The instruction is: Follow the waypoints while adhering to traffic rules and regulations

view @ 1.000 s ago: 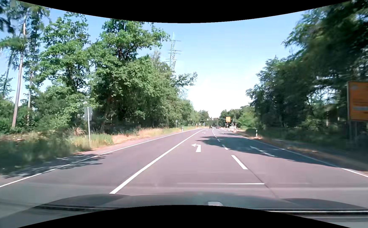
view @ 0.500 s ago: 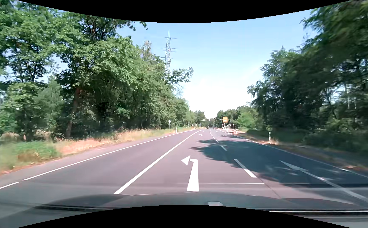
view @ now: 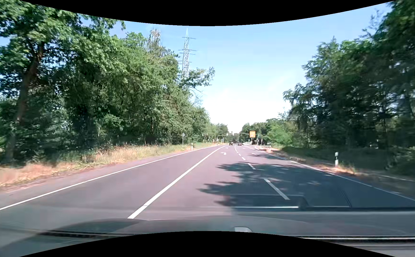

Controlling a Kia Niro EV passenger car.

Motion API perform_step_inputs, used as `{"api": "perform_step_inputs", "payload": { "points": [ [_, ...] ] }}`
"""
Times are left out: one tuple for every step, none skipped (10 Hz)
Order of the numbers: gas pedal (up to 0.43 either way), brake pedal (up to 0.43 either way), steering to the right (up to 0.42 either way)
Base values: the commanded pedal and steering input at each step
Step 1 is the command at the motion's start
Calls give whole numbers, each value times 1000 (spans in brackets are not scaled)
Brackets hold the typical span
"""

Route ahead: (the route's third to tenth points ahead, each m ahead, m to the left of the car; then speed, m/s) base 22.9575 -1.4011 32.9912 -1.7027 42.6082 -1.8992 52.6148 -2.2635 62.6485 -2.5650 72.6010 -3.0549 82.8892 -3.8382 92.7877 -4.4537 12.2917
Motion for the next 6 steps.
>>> {"api": "perform_step_inputs", "payload": {
  "points": [
    [98,0,6],
    [98,0,6],
    [98,0,5],
    [98,0,6],
    [98,0,5],
    [98,0,5]
  ]
}}
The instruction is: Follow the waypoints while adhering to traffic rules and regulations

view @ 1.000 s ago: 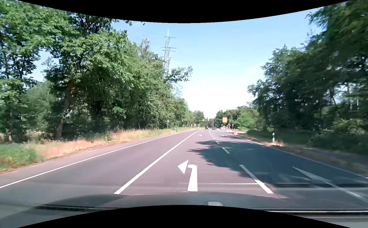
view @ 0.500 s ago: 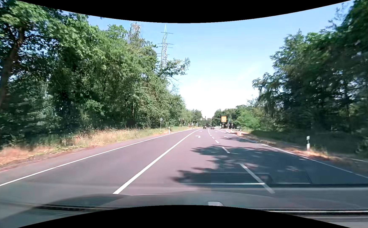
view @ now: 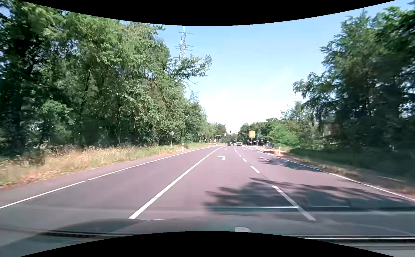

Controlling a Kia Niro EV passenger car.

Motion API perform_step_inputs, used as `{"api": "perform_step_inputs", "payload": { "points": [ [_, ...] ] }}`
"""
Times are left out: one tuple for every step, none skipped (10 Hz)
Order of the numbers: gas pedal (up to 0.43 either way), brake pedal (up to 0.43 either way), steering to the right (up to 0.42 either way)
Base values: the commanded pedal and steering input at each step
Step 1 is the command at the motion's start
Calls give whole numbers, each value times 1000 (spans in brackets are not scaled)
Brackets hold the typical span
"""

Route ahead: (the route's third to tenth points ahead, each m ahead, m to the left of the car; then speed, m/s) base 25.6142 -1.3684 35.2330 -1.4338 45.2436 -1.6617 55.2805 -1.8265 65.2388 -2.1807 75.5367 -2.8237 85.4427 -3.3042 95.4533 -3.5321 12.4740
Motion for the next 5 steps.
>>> {"api": "perform_step_inputs", "payload": {
  "points": [
    [98,0,5],
    [59,0,5],
    [0,0,5],
    [0,0,5],
    [0,0,5]
  ]
}}
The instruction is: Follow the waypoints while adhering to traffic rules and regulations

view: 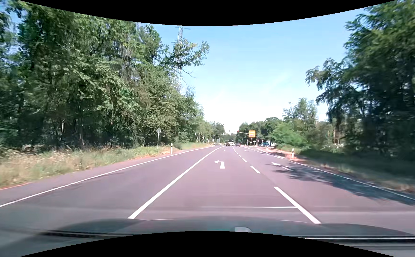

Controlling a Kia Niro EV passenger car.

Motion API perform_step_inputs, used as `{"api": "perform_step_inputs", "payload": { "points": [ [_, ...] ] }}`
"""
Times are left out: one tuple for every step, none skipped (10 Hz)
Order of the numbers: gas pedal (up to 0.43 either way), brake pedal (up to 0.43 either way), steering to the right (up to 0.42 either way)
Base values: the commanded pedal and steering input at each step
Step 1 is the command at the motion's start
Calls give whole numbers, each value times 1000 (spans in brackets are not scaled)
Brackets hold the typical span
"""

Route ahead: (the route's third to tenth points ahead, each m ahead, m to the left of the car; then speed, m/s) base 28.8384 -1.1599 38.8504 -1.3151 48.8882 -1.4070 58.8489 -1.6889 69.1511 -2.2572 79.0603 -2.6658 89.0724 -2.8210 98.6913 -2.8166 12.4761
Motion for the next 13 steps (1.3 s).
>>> {"api": "perform_step_inputs", "payload": {
  "points": [
    [0,0,5],
    [0,0,5],
    [0,0,5],
    [0,0,4],
    [0,0,4],
    [0,0,4],
    [0,0,4],
    [0,0,3],
    [0,0,3],
    [0,0,2],
    [0,0,1],
    [0,0,2],
    [0,0,2]
  ]
}}
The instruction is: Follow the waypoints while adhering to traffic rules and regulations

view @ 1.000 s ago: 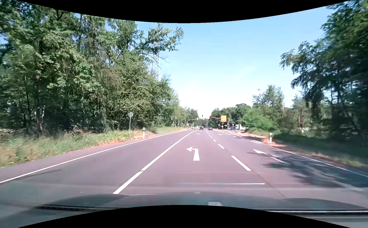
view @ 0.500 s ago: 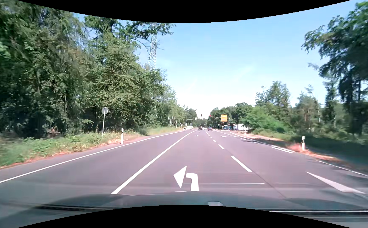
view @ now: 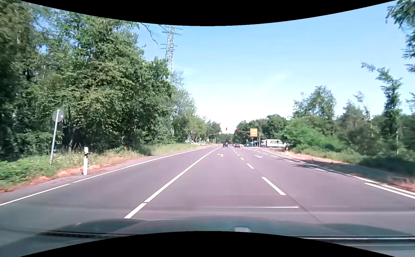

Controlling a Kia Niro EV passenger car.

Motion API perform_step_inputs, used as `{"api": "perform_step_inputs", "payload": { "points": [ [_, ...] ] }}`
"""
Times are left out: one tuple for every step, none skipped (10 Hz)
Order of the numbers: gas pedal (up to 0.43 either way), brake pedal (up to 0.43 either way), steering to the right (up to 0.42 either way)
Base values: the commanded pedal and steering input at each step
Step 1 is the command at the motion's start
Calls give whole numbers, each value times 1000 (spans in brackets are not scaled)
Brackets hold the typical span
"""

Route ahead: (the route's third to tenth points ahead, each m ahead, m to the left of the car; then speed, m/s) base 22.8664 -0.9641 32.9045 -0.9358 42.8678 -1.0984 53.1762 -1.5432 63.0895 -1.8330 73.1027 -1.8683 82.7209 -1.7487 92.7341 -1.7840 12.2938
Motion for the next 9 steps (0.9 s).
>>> {"api": "perform_step_inputs", "payload": {
  "points": [
    [0,0,2],
    [0,0,1],
    [0,0,1],
    [0,0,1],
    [0,6,1],
    [0,37,2],
    [0,49,1],
    [0,61,1],
    [0,67,1]
  ]
}}
